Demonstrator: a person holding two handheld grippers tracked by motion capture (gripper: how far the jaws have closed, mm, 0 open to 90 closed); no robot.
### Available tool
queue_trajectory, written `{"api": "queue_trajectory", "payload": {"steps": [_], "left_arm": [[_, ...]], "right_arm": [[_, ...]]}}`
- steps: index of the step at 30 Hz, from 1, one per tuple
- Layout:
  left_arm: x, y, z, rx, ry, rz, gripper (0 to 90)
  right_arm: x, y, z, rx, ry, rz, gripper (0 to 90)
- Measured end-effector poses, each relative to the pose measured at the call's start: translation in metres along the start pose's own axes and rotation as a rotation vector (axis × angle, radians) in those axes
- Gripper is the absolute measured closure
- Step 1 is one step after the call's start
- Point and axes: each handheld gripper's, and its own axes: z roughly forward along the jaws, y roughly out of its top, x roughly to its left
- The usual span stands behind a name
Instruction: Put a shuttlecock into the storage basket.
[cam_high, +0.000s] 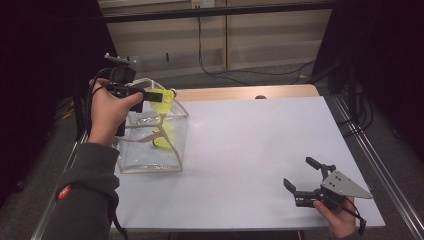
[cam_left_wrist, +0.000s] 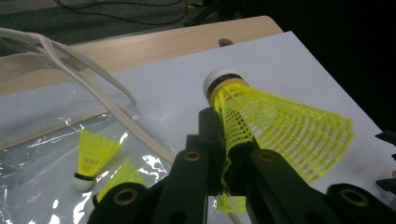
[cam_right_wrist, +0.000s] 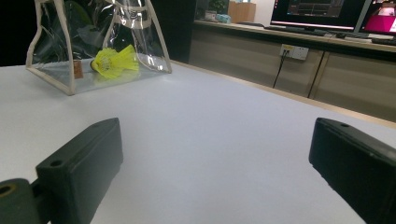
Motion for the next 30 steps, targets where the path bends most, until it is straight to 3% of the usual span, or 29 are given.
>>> {"api": "queue_trajectory", "payload": {"steps": [30], "left_arm": [[0.016, -0.003, -0.009, -0.008, 0.053, -0.022, 88.1]], "right_arm": [[0.000, 0.000, 0.000, 0.000, -0.001, -0.004, 2.8]]}}
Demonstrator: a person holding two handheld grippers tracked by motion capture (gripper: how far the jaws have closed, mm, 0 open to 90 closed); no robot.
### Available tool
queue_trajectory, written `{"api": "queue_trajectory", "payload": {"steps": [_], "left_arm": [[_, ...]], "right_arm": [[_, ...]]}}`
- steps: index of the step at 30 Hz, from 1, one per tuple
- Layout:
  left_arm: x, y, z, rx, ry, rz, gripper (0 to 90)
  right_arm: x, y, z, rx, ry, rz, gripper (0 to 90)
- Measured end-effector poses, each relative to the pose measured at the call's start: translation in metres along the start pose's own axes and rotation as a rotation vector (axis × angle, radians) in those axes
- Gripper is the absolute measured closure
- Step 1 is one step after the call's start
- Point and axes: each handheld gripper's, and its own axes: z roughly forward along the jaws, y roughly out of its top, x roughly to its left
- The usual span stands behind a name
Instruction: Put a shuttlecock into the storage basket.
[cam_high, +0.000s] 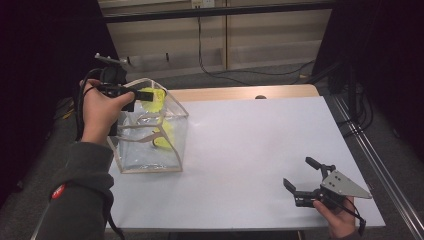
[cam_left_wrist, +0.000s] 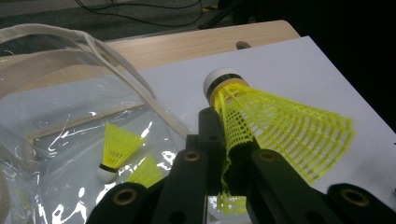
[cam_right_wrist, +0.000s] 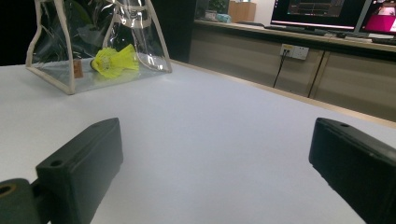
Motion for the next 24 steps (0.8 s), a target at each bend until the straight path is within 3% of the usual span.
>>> {"api": "queue_trajectory", "payload": {"steps": [24], "left_arm": [[0.0084, -0.0035, -0.0032, -0.013, 0.026, -0.016, 88.0]], "right_arm": [[0.0004, 0.0002, -0.0002, 0.001, 0.001, 0.005, 2.8]]}}
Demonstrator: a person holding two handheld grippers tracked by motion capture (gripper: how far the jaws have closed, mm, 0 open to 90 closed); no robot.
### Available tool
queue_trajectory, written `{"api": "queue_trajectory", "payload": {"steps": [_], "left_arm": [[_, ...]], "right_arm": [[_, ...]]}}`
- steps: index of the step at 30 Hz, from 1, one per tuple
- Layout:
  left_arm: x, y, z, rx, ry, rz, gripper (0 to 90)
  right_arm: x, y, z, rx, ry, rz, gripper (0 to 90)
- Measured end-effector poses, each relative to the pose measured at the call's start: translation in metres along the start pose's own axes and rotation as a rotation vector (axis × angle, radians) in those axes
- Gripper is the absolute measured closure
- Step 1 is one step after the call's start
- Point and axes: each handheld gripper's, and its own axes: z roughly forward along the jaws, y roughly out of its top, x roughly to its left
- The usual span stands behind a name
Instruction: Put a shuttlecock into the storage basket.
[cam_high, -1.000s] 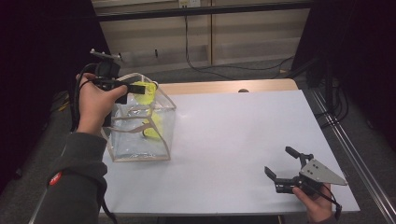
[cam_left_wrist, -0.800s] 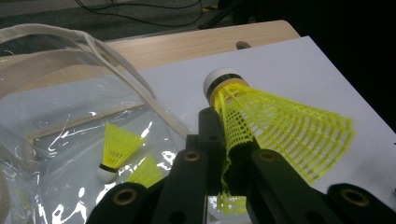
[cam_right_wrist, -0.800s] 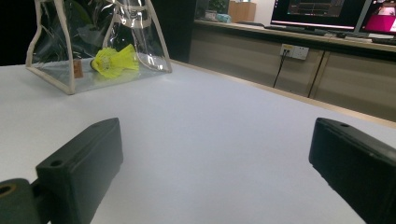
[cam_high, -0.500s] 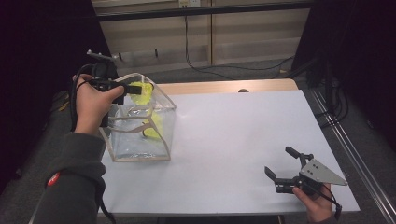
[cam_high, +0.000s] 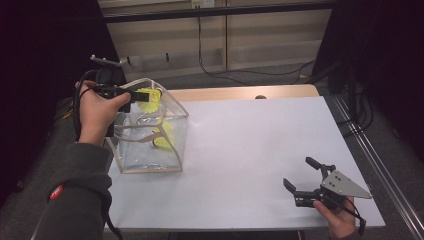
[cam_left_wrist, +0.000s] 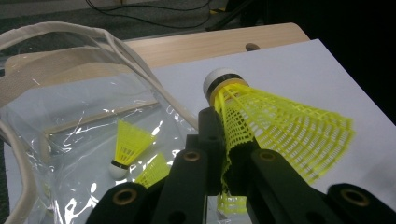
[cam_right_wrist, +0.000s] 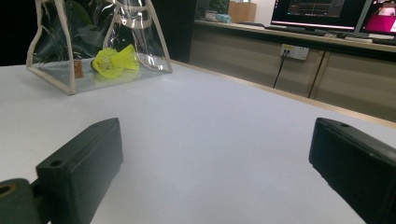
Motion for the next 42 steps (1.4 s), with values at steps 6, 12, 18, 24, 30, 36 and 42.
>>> {"api": "queue_trajectory", "payload": {"steps": [6, 12, 18, 24, 30, 36, 42], "left_arm": [[0.003, -0.001, 0.000, -0.002, 0.013, 0.000, 87.9], [0.006, -0.003, 0.001, -0.009, 0.024, -0.012, 87.8], [0.010, -0.005, 0.002, -0.003, 0.033, -0.012, 87.8], [0.014, -0.008, 0.002, -0.013, 0.058, -0.012, 87.6], [0.019, -0.010, 0.002, -0.014, 0.070, -0.018, 87.5], [0.023, -0.013, 0.003, -0.011, 0.082, -0.020, 87.5], [0.027, -0.017, 0.003, -0.015, 0.087, -0.026, 87.3]], "right_arm": [[0.000, 0.000, 0.000, -0.002, 0.001, -0.002, 2.8], [0.000, 0.000, 0.000, 0.000, 0.000, -0.002, 2.8], [0.000, 0.000, 0.000, -0.001, -0.002, -0.003, 2.8], [0.000, 0.000, 0.000, 0.001, -0.001, -0.004, 2.8], [0.000, 0.000, 0.000, 0.000, -0.001, -0.004, 2.8], [0.000, 0.000, 0.000, -0.001, 0.000, -0.005, 2.8], [0.000, 0.000, 0.000, 0.000, 0.000, -0.004, 2.8]]}}
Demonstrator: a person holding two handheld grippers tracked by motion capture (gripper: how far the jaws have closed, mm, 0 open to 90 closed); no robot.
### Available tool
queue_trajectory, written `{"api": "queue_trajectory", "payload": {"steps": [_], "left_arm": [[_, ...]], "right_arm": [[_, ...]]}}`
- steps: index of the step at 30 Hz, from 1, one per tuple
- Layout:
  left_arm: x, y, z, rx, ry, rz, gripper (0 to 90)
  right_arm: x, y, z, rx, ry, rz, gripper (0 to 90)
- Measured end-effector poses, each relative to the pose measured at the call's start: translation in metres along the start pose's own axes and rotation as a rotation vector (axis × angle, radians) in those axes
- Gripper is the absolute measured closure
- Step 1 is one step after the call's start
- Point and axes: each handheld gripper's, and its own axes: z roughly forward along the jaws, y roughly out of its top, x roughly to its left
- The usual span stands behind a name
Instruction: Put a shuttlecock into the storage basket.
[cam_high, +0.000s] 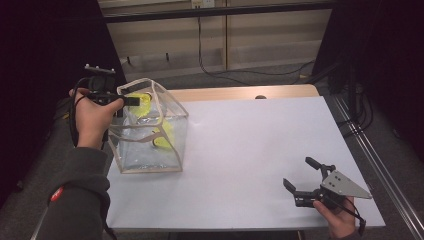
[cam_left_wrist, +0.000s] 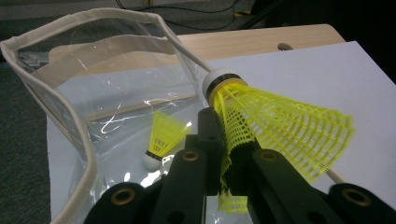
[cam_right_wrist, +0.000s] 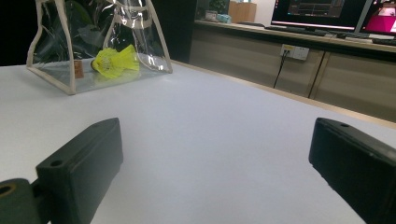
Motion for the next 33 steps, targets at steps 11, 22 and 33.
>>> {"api": "queue_trajectory", "payload": {"steps": [11, 22, 33], "left_arm": [[0.0049, -0.0039, 0.0008, -0.006, 0.019, 0.001, 87.0], [0.0080, -0.0076, 0.0037, -0.007, 0.032, 0.006, 87.1], [0.0101, -0.0104, 0.0061, -0.006, 0.041, 0.004, 87.1]], "right_arm": [[0.0000, -0.0001, 0.0002, 0.001, 0.000, -0.002, 2.8], [-0.0004, -0.0002, 0.0000, 0.000, 0.001, -0.003, 2.8], [-0.0003, -0.0004, 0.0004, 0.004, 0.004, -0.005, 2.8]]}}
